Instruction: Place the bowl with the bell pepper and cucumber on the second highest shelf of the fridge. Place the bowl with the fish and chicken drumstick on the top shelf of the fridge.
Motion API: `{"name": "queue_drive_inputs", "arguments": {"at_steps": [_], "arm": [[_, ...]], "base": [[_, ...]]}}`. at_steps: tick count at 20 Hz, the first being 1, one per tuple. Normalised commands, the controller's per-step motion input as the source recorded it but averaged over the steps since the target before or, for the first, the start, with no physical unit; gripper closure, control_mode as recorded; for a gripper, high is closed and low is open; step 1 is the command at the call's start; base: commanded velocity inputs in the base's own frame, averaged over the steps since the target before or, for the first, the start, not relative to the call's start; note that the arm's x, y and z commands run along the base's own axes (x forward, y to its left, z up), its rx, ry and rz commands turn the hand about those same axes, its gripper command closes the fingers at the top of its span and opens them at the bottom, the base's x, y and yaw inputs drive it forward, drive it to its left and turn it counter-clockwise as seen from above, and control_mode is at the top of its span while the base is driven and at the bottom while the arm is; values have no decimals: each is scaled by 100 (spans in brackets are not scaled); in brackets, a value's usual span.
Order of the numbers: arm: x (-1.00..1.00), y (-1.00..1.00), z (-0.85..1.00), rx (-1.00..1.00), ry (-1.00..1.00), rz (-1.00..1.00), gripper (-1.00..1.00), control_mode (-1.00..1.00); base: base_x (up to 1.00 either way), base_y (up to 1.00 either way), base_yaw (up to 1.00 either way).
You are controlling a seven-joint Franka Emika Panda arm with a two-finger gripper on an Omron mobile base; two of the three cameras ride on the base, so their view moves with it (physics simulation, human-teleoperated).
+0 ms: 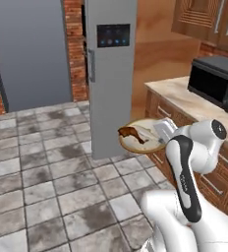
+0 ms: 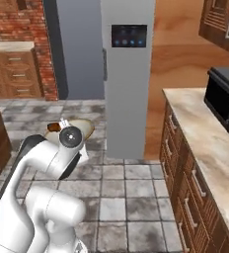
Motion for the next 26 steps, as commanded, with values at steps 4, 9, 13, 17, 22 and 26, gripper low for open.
{"name": "queue_drive_inputs", "arguments": {"at_steps": [4,9,13,17,22,26], "arm": [[0,0,0,0,0,0,100,100],[0,0,0,0,0,0,100,100],[0,0,0,0,0,0,100,100],[0,0,0,0,0,0,100,100],[0,0,0,0,0,0,100,100],[0,0,0,0,0,0,100,100]], "base": [[86,100,44],[100,94,12],[100,49,3],[100,-27,0],[100,0,0],[100,2,0]]}}
